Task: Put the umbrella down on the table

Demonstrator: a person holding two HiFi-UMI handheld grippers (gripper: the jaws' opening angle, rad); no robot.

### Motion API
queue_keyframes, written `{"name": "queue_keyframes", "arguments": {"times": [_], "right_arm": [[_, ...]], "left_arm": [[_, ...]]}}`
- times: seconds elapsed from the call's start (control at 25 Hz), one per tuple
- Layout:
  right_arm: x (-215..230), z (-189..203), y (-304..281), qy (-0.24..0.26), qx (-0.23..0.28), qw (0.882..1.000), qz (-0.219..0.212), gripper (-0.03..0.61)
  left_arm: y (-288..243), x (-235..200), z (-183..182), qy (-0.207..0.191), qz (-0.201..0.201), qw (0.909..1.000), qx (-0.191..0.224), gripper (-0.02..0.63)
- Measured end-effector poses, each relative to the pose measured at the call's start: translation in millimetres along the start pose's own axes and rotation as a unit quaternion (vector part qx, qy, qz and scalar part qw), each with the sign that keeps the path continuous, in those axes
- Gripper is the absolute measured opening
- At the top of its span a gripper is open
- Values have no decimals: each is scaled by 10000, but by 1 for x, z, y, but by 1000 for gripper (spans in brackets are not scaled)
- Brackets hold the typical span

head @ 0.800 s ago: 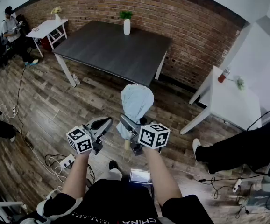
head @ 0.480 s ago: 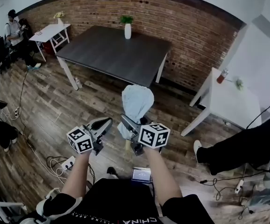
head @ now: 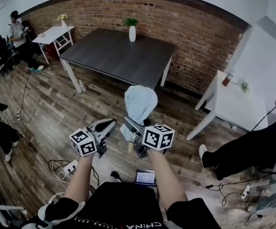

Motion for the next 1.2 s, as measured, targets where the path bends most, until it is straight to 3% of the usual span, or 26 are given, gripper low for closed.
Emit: {"name": "queue_keyframes", "arguments": {"times": [0.96, 1.2], "right_arm": [[0, -1, 21, 10, -152, 9998, -84, 302], [6, 1, 6, -37, -189, 9997, -114, 302]], "left_arm": [[0, 19, 7, -77, -187, 9998, -69, 2], [4, 6, 6, -74, -268, 9996, -87, 2]]}}
Point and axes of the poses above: the fingertips, and each gripper's own axes: y backward along the fingers, x to its right, z out of its underside, the point moved 7 cm from there along y, backward along the fingers, and after that the axes turned 11 degrees about x, right-handed, at the moved point
